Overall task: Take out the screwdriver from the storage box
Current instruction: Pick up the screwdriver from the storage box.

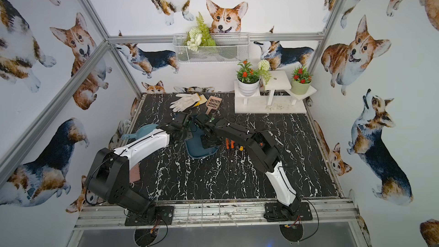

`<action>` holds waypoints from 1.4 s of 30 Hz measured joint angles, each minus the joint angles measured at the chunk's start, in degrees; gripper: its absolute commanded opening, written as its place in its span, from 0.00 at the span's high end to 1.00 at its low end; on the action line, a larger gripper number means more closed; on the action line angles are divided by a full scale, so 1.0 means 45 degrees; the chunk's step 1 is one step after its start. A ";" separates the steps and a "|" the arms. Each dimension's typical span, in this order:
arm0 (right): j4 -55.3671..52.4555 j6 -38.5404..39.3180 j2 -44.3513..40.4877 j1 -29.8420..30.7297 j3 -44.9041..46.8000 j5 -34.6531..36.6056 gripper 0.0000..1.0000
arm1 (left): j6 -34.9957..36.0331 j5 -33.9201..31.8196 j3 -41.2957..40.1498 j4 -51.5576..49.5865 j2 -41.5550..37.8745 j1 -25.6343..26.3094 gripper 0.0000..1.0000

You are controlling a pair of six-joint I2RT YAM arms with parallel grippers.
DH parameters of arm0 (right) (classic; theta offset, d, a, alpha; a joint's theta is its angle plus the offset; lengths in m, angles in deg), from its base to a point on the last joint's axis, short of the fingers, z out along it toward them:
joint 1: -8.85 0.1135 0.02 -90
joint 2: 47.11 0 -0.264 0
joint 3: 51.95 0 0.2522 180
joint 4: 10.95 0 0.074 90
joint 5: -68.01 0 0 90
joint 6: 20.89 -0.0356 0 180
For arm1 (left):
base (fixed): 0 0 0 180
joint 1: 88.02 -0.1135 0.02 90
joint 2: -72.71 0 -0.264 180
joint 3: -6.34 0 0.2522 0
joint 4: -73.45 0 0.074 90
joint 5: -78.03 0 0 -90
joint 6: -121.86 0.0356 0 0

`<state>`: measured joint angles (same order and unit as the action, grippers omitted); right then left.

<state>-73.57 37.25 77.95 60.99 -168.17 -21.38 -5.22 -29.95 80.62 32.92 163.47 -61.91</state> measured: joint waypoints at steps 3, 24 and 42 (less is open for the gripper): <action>0.0170 -0.0102 0.0185 0.0000 0.0005 -0.0005 0.49 | -0.0005 0.0000 0.0000 0.0005 -0.0015 0.0000 1.00; 0.1972 -0.0957 0.0238 0.0019 0.1103 0.0068 0.71 | -0.0015 0.0039 -0.0063 -0.0015 -0.0068 0.0005 1.00; 0.3381 -0.0976 -0.0151 -0.0345 0.1821 0.0238 0.55 | -0.0102 0.0092 -0.0068 0.0374 -0.0087 0.0015 1.00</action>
<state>-58.36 32.86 77.27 59.44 -159.97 -20.31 -5.68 -29.53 80.31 34.61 163.07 -61.85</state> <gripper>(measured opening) 0.462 0.108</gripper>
